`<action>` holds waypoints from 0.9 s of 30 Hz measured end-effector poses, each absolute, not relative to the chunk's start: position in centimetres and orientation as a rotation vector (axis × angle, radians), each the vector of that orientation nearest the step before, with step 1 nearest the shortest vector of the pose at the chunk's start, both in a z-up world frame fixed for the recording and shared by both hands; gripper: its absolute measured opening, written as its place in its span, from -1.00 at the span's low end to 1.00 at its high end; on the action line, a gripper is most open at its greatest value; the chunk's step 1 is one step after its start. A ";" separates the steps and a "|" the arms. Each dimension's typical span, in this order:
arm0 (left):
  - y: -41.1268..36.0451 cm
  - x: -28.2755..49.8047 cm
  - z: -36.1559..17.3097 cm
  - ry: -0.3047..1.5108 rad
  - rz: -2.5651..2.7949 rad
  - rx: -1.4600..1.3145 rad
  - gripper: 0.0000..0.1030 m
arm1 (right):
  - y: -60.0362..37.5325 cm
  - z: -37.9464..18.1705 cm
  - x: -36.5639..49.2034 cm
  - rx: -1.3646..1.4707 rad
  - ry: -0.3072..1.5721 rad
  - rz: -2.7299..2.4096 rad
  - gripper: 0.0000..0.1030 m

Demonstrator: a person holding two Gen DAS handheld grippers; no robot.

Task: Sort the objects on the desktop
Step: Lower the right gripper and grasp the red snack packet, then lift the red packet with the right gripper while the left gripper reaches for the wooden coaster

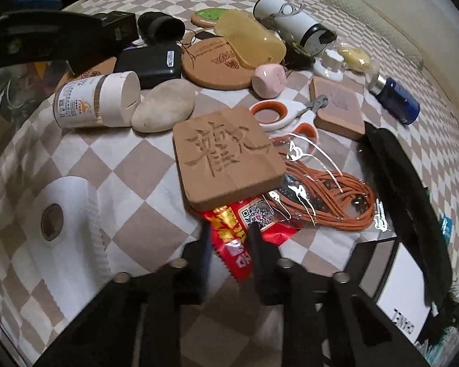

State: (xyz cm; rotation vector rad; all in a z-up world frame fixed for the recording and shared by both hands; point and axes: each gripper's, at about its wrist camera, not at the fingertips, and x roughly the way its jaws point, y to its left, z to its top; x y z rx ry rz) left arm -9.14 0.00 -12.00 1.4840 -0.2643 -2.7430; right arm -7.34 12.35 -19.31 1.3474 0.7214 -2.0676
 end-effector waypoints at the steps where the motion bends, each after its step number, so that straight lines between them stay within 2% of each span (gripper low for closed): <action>1: 0.0 -9.1 -11.9 -0.262 -2.743 1.481 1.00 | 12.7 -19.2 -7.3 1.347 0.721 -2.070 -0.66; 11: 2.0 -9.2 -12.4 -0.340 -2.764 1.476 1.00 | 16.6 -15.5 -7.3 1.413 0.449 -2.103 -0.72; 22: 7.8 -8.9 -16.3 -0.635 -2.802 1.542 1.00 | 21.2 -14.2 -4.4 1.539 0.189 -2.001 -0.75; 24: 9.2 -8.8 -17.4 -0.714 -2.807 1.557 1.00 | 21.6 -13.8 -3.8 1.539 0.168 -1.982 -0.93; 27: 11.0 -8.7 -18.9 -0.864 -2.783 1.529 1.00 | 22.1 -13.7 -3.3 1.540 0.168 -1.983 -0.93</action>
